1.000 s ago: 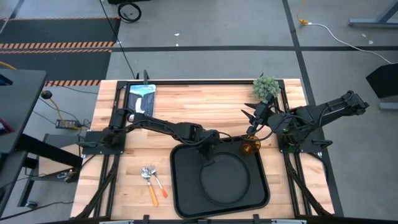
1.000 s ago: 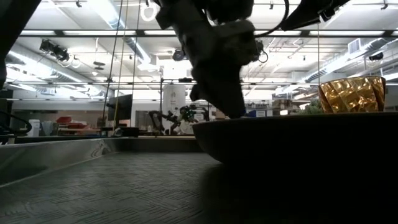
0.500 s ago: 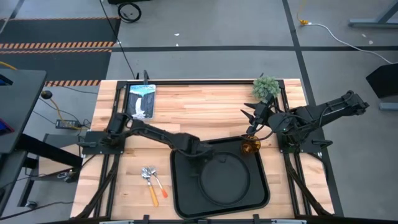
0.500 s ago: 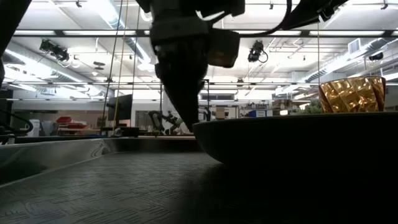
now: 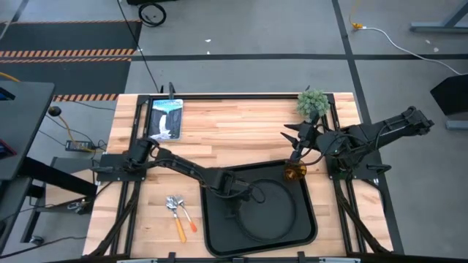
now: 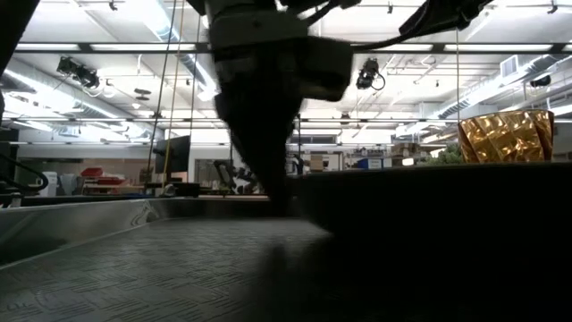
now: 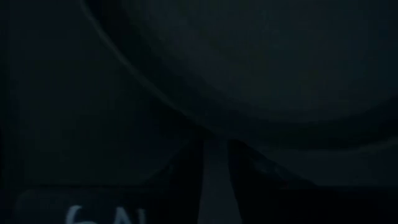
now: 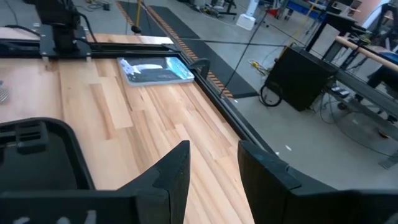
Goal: Pick and place plate/cup/fork/spoon on tray
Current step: Adjust the black serving tray
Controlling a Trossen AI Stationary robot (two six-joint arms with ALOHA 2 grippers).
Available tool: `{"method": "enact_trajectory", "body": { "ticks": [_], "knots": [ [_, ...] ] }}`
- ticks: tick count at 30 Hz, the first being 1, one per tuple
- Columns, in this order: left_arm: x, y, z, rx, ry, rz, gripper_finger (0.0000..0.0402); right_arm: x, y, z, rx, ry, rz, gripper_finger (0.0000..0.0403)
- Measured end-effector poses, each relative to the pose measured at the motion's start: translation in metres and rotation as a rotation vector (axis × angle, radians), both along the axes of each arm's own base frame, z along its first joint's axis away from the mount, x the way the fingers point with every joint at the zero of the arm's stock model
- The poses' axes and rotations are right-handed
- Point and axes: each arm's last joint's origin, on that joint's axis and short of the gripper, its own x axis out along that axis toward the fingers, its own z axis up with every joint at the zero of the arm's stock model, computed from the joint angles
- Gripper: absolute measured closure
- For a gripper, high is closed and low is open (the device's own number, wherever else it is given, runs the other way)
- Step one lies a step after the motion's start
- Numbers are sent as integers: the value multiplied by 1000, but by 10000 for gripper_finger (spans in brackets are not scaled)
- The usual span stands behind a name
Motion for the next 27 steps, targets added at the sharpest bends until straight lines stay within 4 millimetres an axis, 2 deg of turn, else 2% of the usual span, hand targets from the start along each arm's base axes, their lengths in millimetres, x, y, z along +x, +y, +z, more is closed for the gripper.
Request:
{"method": "enact_trajectory", "body": {
  "ticks": [5, 16, 22, 27],
  "knots": [
    [8, -11, -2, -39, -93, 5, 320, 1, 1, 1, -13, 6, 29, 261],
    [11, -10, -4, -19, -118, -50, 320, 1, 1, 2, -46, 23, 45, 261],
    [-7, -2, 5, 78, 18, -34, 322, 1, 1, 2, -46, 23, 45, 261],
    [-24, 9, 1, 205, 182, 2, 332, 1, 1, 2, -43, 21, 46, 261]
  ]
}}
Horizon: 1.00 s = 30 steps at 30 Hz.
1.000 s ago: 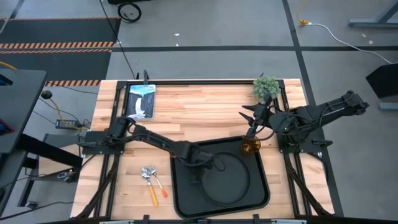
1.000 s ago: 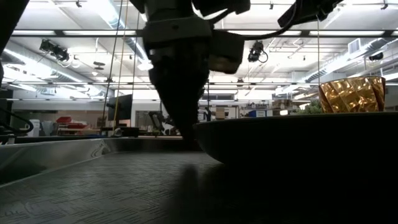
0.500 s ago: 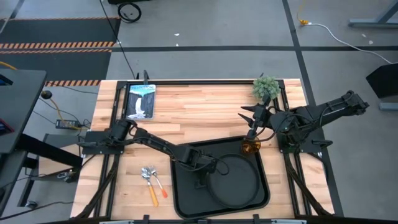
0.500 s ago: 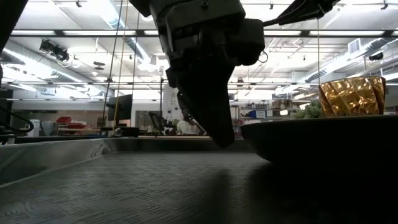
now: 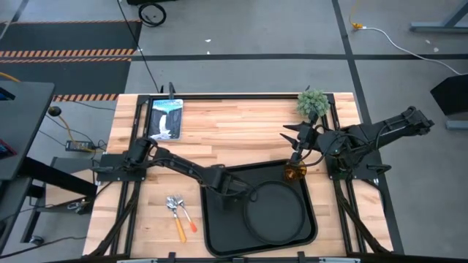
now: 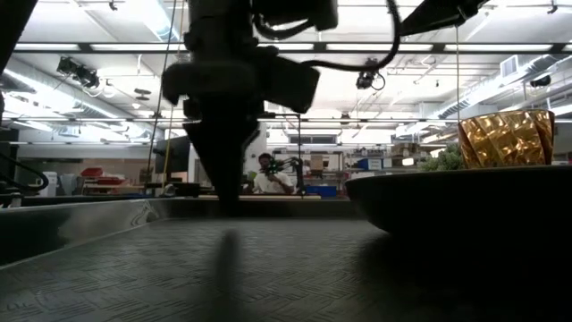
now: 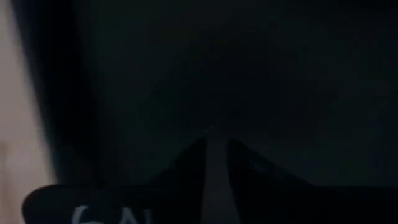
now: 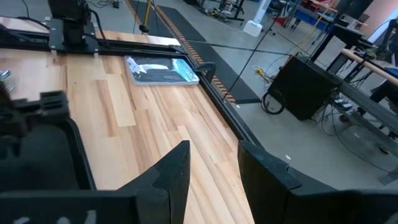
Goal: Pick and place plate/cup/fork/spoon on tray
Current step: Adjust the black serving tray
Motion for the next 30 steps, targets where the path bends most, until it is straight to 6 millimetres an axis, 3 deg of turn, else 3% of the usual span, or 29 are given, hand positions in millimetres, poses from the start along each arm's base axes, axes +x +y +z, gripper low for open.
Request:
{"method": "enact_trajectory", "body": {
  "ticks": [10, 30],
  "knots": [
    [-20, 22, -19, 194, 134, 53, 366, 1, 1, 0, 13, -6, 17, 261],
    [-19, 58, -18, 312, 175, 128, 386, 1, 1, 1, 11, -14, 22, 261]
  ]
}}
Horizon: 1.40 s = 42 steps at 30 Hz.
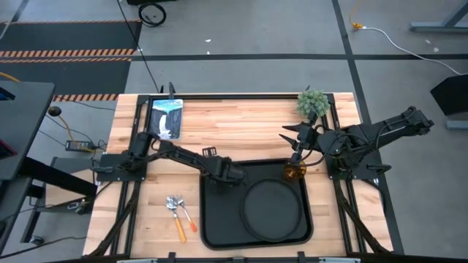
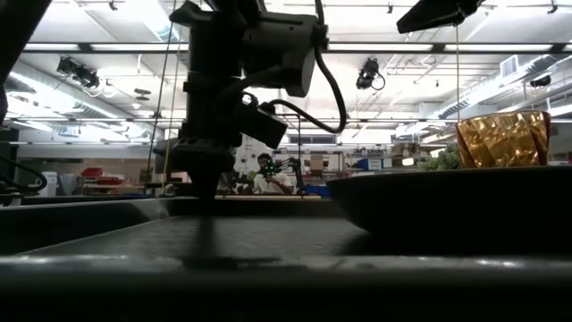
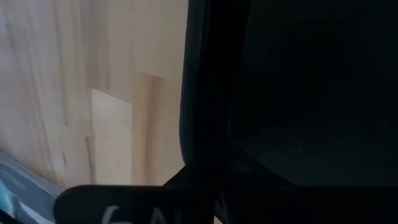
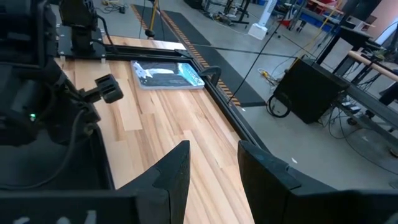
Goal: Pick and place plate/cup/fork/spoon on tray
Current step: Adjust the black serving tray
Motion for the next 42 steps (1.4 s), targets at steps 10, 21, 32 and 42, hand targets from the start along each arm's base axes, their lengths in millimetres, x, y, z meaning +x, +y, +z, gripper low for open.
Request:
{"method": "enact_trajectory", "body": {
  "ticks": [10, 21, 32, 42],
  "knots": [
    [2, 17, 0, 6, 23, -9, 386, 0, 0, -1, -2, 8, 0, 261],
    [-9, -8, 29, -46, -57, 11, 386, 0, 0, -1, -1, 8, 3, 261],
    [-41, -72, 74, -253, -320, 566, 386, 1, 3, -2, 3, 45, 124, 261],
    [-83, -132, 69, -159, -368, 925, 387, 1, 3, -2, -36, 70, 155, 261]
  ]
}}
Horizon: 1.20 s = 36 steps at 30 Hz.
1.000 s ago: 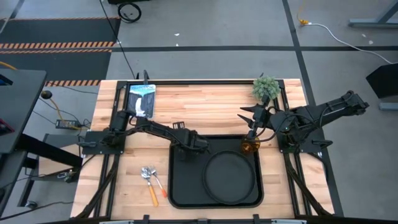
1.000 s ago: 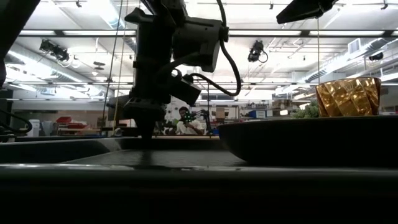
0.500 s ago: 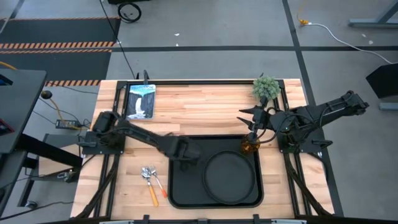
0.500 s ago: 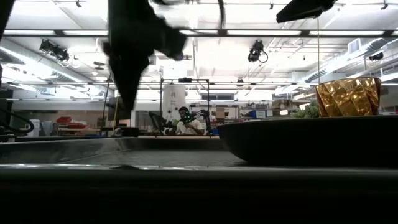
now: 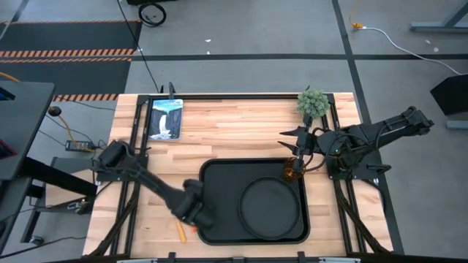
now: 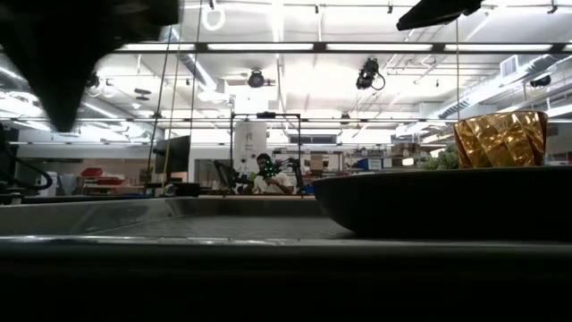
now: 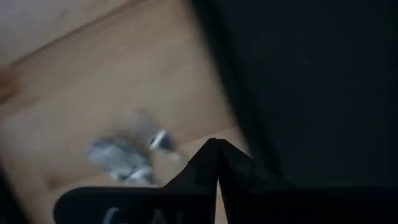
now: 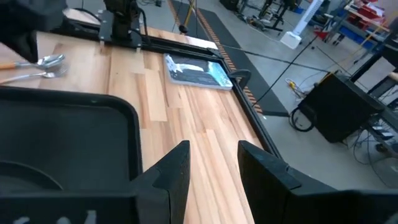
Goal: Pick and place plate/cup/fork/spoon on tray
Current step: Adjust the black serving tray
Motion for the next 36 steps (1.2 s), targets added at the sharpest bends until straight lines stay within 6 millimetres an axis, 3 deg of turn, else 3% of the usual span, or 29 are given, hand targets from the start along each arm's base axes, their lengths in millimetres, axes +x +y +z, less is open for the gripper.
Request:
{"method": "enact_trajectory", "body": {
  "ticks": [7, 11, 17, 29, 36],
  "knots": [
    [-32, -19, -18, 27, 7, 221, 396, 1, 3, 0, 14, 19, 95, 261],
    [-37, -22, -35, -25, -50, 295, 396, 1, 3, 0, -6, 21, 113, 261],
    [-33, -25, -40, -83, -116, 353, 379, 1, 3, 0, -19, 27, 128, 261],
    [-32, -26, -44, -98, -95, 404, 277, 2, 6, 0, 2, 36, 216, 261],
    [-30, -25, -50, -96, -58, 420, 267, 2, 6, 0, 8, 34, 230, 261]
  ]
}}
